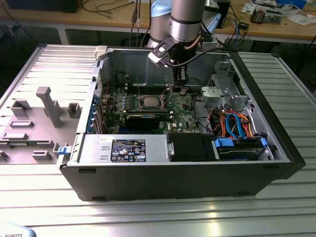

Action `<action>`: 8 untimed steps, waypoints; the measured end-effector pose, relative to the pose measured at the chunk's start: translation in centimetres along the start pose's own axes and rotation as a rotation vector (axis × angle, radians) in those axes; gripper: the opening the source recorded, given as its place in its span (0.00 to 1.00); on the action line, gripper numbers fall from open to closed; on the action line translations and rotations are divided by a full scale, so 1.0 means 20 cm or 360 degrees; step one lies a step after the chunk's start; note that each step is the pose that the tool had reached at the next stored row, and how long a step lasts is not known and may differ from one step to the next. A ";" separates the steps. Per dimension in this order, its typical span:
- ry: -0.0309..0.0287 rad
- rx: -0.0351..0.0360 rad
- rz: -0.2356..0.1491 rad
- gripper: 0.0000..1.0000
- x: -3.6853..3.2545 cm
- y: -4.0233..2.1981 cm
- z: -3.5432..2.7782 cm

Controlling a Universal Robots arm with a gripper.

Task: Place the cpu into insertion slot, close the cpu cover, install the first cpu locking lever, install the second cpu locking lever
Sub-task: 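Close the cpu cover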

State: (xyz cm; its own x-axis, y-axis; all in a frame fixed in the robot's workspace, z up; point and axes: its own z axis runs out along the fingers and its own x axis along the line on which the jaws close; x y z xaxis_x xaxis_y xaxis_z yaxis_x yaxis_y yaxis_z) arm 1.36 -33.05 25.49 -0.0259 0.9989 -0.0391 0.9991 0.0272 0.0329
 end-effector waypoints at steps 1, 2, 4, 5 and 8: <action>0.00000 0.0000 0.0000 0.12 0.000 -0.004 0.000; 0.00000 0.0000 0.0000 0.12 0.000 -0.007 0.000; 0.00001 0.0000 0.0000 0.12 0.000 -0.010 0.000; 0.00001 0.0000 0.0000 0.12 0.000 -0.011 0.000; 0.00000 0.0000 0.0000 0.12 0.000 -0.013 0.000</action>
State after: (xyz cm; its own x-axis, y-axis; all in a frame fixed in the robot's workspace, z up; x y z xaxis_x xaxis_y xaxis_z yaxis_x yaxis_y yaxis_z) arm 1.11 -33.05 25.49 -0.0260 0.9989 -0.0391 0.9991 0.0273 0.0328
